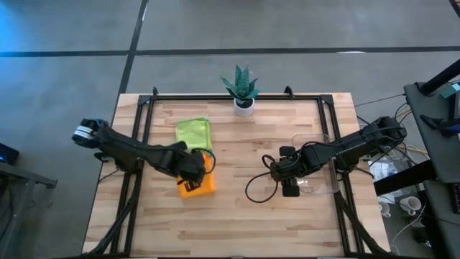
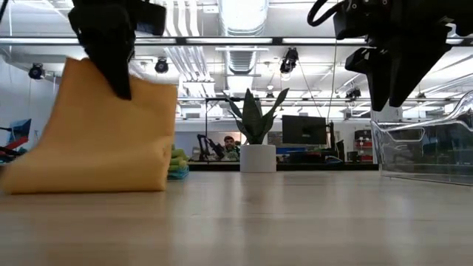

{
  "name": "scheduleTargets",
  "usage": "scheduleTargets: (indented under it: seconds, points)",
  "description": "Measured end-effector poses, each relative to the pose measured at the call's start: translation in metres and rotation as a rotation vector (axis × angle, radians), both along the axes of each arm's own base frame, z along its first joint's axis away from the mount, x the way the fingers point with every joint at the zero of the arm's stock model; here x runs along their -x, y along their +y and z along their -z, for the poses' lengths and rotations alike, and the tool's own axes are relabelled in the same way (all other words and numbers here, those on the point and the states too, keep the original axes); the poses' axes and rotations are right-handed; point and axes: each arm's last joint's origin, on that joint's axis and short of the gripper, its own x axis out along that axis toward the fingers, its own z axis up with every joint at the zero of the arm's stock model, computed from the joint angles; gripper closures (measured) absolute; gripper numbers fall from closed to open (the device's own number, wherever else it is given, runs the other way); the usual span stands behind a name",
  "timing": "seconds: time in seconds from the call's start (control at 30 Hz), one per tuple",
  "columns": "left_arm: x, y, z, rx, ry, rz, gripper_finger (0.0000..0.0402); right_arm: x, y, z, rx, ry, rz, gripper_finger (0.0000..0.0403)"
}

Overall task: Fold microfiber towels
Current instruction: Stack the orange towel on top of the light green towel

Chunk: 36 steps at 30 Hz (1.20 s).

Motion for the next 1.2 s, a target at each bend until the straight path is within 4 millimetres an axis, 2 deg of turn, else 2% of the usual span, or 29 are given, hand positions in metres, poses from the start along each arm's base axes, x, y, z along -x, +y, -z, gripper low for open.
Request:
scheduleTargets:
  seconds: [0.3,0.53,0.73,0.93,1.07,1.2]
  points:
    - [0.019,0.016,-0.032,-0.070,-0.062,0.198,0.0401,-0.001,0.000,0.000,-0.004,-0.006,0.012,0.0223]
    - [0.026,0.039,-0.045,-0.148,-0.049,0.302,0.0401,-0.001,0.000,0.000,0.012,-0.016,0.016,0.0223]
    - [0.030,0.067,-0.050,-0.162,-0.052,0.232,0.0402,-0.001,0.000,0.000,0.011,-0.018,0.016,0.0223]
    - [0.036,0.092,-0.055,-0.083,-0.081,0.146,0.0401,-0.001,0.000,0.000,0.012,-0.017,0.015,0.0223]
    - [0.039,0.114,-0.055,-0.097,-0.063,0.093,0.0401,-0.001,0.000,0.000,0.012,-0.017,0.015,0.0223]
    - [0.033,0.137,-0.050,-0.049,-0.092,0.090,0.0401,-0.001,0.000,0.000,0.011,-0.021,0.015,0.0223]
